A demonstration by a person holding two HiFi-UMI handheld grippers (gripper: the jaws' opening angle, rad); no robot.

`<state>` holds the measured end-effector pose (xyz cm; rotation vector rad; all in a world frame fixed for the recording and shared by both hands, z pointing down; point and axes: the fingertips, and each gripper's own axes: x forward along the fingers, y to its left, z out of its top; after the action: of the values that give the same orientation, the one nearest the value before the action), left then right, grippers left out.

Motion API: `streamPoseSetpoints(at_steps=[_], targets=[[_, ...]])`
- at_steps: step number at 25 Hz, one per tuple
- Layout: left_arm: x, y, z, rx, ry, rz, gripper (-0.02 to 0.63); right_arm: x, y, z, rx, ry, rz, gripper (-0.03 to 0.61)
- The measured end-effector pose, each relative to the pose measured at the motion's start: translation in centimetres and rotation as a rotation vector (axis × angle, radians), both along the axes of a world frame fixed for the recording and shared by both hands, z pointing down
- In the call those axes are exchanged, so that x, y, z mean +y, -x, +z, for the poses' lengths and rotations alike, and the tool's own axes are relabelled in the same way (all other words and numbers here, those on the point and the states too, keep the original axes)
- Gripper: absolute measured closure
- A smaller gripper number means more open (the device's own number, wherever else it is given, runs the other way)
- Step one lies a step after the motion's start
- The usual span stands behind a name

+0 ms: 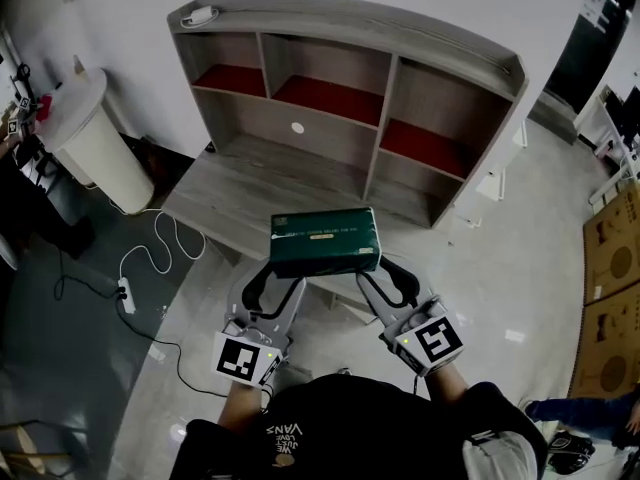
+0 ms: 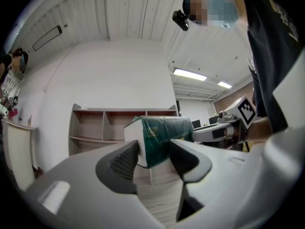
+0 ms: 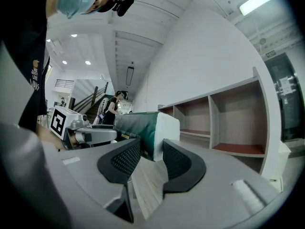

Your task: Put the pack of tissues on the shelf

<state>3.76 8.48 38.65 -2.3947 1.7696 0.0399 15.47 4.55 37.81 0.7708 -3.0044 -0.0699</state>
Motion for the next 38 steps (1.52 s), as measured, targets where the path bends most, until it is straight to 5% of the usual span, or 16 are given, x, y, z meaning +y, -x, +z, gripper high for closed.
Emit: streamPoseSetpoints(at_steps=[21, 38], targets=[[-8.9, 14.3, -2.1, -0.026, -0.031, 0.328, 0.382, -4.8, 13.5, -1.7, -0.047, -0.012, 0.318, 0.433], [-13.2, 15.3, -1.2, -0.037, -0.033, 0.397, 0.382, -8.5, 14.7, -0.9, -0.047, -0.03, 0.386, 0.433]])
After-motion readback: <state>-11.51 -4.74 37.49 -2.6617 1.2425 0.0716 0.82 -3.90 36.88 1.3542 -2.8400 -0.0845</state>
